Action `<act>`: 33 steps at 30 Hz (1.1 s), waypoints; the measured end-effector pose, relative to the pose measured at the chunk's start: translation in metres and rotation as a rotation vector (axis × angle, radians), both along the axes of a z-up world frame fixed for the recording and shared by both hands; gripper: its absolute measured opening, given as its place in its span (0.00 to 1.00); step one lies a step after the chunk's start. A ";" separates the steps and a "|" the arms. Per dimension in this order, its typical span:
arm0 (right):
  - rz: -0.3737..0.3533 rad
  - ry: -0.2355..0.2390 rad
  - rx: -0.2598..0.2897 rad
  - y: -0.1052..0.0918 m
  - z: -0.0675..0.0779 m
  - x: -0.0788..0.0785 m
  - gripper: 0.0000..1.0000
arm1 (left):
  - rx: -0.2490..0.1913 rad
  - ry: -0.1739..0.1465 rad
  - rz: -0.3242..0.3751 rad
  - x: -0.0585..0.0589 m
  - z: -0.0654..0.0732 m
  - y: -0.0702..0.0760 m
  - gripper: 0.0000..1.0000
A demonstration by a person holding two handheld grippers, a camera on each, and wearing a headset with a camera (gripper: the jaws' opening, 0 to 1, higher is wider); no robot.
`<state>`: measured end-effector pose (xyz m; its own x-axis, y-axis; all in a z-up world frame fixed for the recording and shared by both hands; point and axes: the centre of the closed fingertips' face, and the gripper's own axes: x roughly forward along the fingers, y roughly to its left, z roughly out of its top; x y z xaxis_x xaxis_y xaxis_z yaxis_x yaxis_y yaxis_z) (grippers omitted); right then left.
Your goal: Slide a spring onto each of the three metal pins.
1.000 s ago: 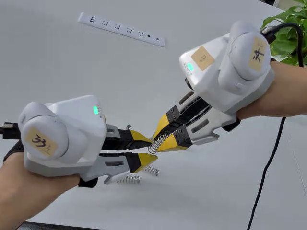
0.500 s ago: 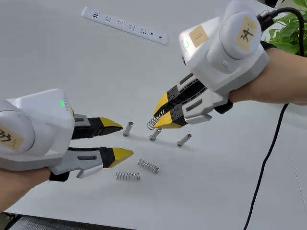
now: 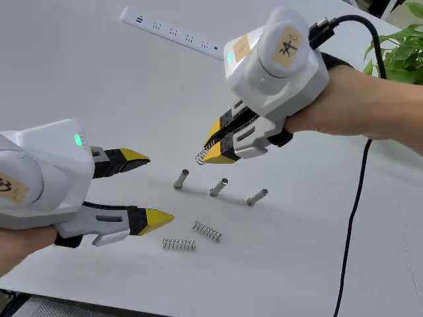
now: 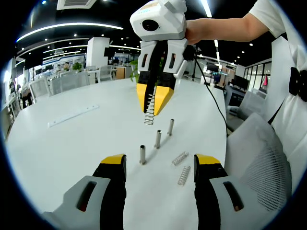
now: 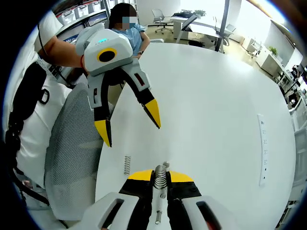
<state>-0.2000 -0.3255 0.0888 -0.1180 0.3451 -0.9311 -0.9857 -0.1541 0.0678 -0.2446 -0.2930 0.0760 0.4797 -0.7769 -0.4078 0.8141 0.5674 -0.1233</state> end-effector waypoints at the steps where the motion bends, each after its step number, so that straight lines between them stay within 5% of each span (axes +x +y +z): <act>1: 0.001 -0.001 -0.002 0.000 -0.002 0.000 0.07 | 0.002 0.003 -0.001 0.000 -0.001 0.000 0.57; 18: 0.001 -0.007 -0.047 0.005 -0.032 0.006 0.07 | -0.013 0.035 -0.018 -0.002 -0.015 0.000 0.79; 33: 0.006 -0.005 -0.076 0.003 -0.045 0.010 0.07 | -0.035 0.044 -0.025 -0.002 -0.017 -0.004 0.82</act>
